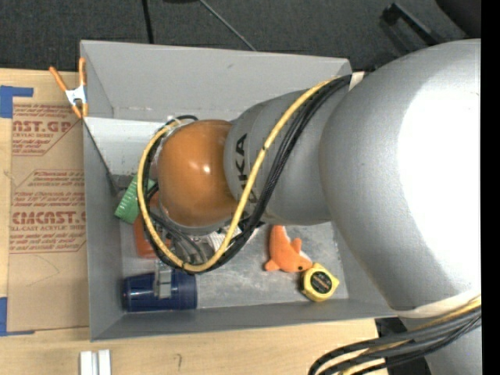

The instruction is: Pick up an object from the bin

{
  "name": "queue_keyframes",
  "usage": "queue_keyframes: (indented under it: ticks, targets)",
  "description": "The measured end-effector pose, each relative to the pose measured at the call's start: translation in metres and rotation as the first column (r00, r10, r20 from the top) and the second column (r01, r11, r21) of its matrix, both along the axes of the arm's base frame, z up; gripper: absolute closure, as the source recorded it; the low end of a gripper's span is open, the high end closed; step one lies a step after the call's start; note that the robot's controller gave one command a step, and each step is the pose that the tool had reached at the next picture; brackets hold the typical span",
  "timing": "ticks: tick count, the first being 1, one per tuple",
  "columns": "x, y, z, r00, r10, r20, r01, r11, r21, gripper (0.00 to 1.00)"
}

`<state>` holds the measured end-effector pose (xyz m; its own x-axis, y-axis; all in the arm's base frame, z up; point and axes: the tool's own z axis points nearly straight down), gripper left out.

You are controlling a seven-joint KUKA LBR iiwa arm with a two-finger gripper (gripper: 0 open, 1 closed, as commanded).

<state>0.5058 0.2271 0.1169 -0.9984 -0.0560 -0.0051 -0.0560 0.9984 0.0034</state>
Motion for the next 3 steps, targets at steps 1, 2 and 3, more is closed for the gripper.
queue_keyframes:
  ticks: [1,2,3]
  targets:
    - [-0.007,-0.039,-0.027,0.997,0.07,0.021,-0.07,0.997,0.013,0.0]
    - [-0.008,-0.049,-0.03,0.996,0.084,0.022,-0.084,0.996,0.014,0.0]
    - [-0.006,-0.045,-0.026,0.996,0.086,0.022,-0.086,0.996,0.012,1.0]
